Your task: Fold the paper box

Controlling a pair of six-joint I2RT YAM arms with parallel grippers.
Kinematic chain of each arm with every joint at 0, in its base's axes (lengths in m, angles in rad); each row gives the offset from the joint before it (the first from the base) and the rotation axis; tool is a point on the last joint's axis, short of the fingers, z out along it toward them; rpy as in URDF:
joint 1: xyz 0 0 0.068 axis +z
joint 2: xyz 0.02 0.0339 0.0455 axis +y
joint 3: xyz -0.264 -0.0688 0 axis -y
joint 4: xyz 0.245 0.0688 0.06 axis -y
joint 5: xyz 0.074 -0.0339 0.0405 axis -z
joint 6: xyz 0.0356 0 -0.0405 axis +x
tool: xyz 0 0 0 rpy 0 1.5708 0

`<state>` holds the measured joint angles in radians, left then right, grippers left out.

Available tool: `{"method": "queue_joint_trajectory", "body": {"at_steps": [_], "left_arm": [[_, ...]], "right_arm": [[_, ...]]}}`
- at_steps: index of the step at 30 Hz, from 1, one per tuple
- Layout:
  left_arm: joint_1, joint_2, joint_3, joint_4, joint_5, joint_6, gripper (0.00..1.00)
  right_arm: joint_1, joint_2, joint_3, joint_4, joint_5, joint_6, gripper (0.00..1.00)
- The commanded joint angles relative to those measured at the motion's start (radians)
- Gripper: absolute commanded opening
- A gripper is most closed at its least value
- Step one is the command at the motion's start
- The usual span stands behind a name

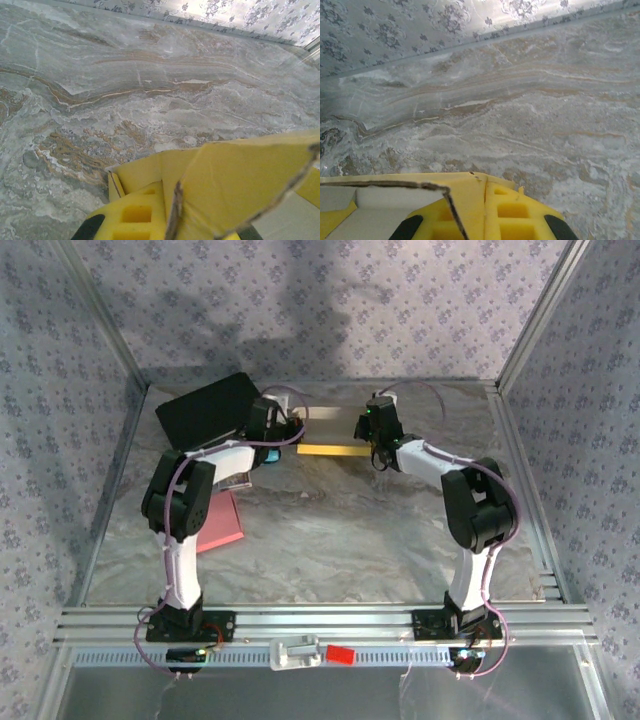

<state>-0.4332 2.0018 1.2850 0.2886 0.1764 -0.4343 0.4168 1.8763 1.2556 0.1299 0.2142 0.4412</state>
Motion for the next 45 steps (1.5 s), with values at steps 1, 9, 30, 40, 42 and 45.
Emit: {"method": "queue_joint_trajectory", "body": {"at_steps": [1,9,30,40,42,45], "left_arm": [[-0.058,-0.037,-0.033,-0.04,0.026,0.029,0.0],[-0.07,-0.039,-0.038,-0.063,-0.013,0.04,0.0],[-0.106,-0.053,-0.04,-0.072,-0.072,0.011,0.0],[-0.146,-0.078,-0.059,-0.088,-0.164,0.0,0.0],[-0.152,-0.084,-0.068,-0.085,-0.185,-0.01,0.0],[-0.159,-0.088,-0.078,-0.079,-0.208,-0.027,0.0]], "right_arm": [[0.042,-0.044,0.072,-0.143,-0.075,0.071,0.12],[0.047,-0.131,0.124,-0.422,-0.129,0.331,0.5],[0.091,-0.35,0.09,-0.683,-0.075,0.84,0.61],[0.142,-0.374,0.162,-0.767,-0.007,1.192,0.59],[0.145,-0.35,0.164,-0.737,0.007,1.256,0.59],[0.136,-0.302,0.172,-0.67,-0.001,1.332,0.59]]}}
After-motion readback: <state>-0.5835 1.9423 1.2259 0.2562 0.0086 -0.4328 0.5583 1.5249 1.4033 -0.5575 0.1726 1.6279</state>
